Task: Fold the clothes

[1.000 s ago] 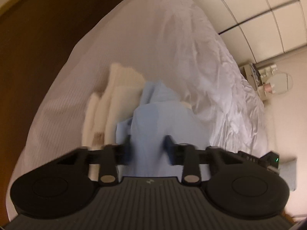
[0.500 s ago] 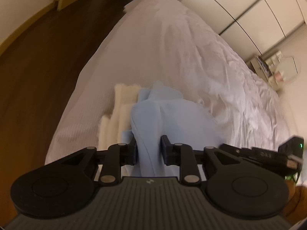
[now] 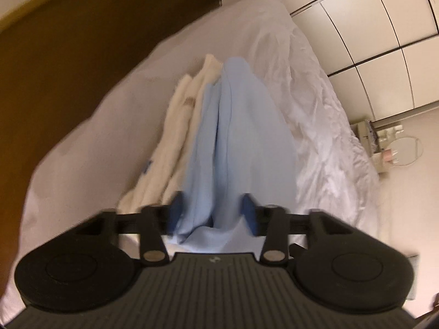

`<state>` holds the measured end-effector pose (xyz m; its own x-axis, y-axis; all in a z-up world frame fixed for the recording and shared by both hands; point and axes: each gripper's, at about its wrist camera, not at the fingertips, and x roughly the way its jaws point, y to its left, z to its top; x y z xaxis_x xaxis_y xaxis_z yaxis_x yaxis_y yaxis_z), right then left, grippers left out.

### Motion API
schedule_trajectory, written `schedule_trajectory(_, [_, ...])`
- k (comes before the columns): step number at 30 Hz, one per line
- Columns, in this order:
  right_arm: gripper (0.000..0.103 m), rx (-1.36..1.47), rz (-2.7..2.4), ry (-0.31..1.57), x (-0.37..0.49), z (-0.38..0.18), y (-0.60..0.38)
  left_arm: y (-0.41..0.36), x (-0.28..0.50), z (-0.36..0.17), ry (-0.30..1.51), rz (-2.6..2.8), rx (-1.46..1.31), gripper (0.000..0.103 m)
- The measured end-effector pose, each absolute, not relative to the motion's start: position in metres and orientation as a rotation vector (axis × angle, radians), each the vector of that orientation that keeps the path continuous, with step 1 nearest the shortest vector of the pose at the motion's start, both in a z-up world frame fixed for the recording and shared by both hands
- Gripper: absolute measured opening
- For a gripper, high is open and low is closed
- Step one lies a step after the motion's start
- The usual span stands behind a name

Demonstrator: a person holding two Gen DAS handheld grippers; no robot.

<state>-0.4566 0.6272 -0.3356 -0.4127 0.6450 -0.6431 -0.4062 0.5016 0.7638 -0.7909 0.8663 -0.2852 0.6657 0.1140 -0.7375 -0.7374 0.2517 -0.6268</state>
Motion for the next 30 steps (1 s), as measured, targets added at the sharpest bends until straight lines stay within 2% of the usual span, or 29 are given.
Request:
schedule_trajectory(3, [0.037,0.127,1.216,1.571,-0.473,-0.322,0.642,0.862,-0.796,-0.271,0.610,0.645,-1.101,0.013])
schedule_trajectory(5, [0.034,0.124,1.255,1.559,-0.479,-0.314,0.652,0.859,-0.799,-0.270,0.636,0.670,-1.061,0.014])
schedule_trajectory(10, [0.034,-0.064,1.255,1.508,-0.494,-0.331,0.659,0.860,-0.784,-0.289,0.757,0.710,-1.020,0.023])
schedule_trajectory(12, [0.042,-0.093,1.227,1.470,-0.493,-0.325,0.663,0.861,-0.784,-0.279,0.755,0.716,-0.996,0.028])
schedule_trajectory(13, [0.043,-0.128,1.230,1.425,-0.496,-0.311,0.658,0.860,-0.787,-0.272,0.754,0.733,-0.982,0.028])
schedule_trajectory(18, [0.045,-0.273,1.248,1.184,-0.498,-0.265,0.659,0.848,-0.786,-0.225,0.776,0.764,-0.768,0.016])
schedule_trajectory(21, [0.044,-0.339,1.288,1.048,-0.505,-0.247,0.663,0.839,-0.760,-0.214,0.781,0.645,-0.672,0.014])
schedule_trajectory(22, [0.043,-0.380,1.307,1.007,-0.510,-0.247,0.667,0.835,-0.749,-0.217,0.802,0.619,-0.631,0.012])
schedule_trajectory(24, [0.034,-0.444,1.336,0.959,-0.519,-0.253,0.679,0.832,-0.733,-0.237,0.856,0.598,-0.585,0.010])
schedule_trajectory(27, [0.034,-0.536,1.368,0.939,-0.529,-0.276,0.694,0.834,-0.731,-0.281,0.919,0.629,-0.606,0.010])
schedule_trajectory(30, [0.034,-0.614,1.412,0.931,-0.535,-0.288,0.704,0.846,-0.731,-0.285,0.889,0.648,-0.635,0.009])
